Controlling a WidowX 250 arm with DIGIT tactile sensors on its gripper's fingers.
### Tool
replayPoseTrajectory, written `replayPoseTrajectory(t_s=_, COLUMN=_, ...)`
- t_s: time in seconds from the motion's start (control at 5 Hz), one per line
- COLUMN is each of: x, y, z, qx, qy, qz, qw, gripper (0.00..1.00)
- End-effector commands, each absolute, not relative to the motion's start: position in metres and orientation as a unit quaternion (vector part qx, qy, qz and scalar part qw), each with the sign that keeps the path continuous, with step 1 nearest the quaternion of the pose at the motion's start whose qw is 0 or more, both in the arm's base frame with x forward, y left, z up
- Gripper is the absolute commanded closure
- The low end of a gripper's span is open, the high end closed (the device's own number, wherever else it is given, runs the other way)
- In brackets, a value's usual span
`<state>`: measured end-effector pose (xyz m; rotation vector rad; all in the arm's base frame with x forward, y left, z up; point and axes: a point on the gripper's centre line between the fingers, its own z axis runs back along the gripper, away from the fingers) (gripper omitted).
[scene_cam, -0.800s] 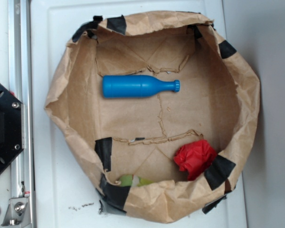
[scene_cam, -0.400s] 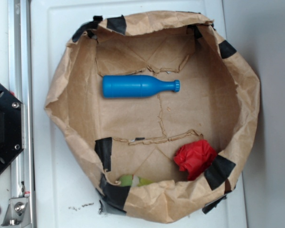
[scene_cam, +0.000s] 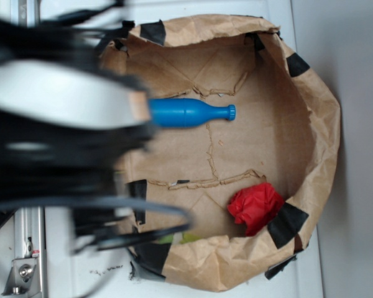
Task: Grab the blue bottle.
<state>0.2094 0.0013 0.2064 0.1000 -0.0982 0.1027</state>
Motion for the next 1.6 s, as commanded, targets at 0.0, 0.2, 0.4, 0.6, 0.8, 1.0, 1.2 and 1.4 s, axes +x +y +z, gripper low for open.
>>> replayPoseTrajectory(t_s=0.0, x=0.256, y=0.016, z=0.185, qx=0.005, qy=-0.093, qz=-0.06, qw=0.994, gripper=0.0)
replayPoseTrajectory(t_s=0.2, x=0.264, y=0.019, z=0.163, qx=-0.005, qy=-0.096, qz=-0.108, qw=0.989, gripper=0.0)
replayPoseTrajectory(t_s=0.4, x=0.262, y=0.014, z=0.138, qx=-0.012, qy=-0.079, qz=-0.117, qw=0.99, gripper=0.0)
replayPoseTrajectory(t_s=0.6, x=0.253, y=0.016, z=0.103, qx=-0.011, qy=-0.043, qz=-0.119, qw=0.992, gripper=0.0)
replayPoseTrajectory(t_s=0.8, x=0.242, y=0.017, z=0.071, qx=-0.017, qy=-0.02, qz=-0.12, qw=0.992, gripper=0.0)
replayPoseTrajectory(t_s=1.0, x=0.233, y=0.021, z=0.045, qx=-0.022, qy=-0.016, qz=-0.124, qw=0.992, gripper=0.0)
replayPoseTrajectory(t_s=1.2, x=0.232, y=0.027, z=0.023, qx=-0.024, qy=-0.021, qz=-0.14, qw=0.99, gripper=0.0)
replayPoseTrajectory(t_s=1.4, x=0.229, y=0.031, z=0.014, qx=-0.021, qy=-0.018, qz=-0.141, qw=0.99, gripper=0.0)
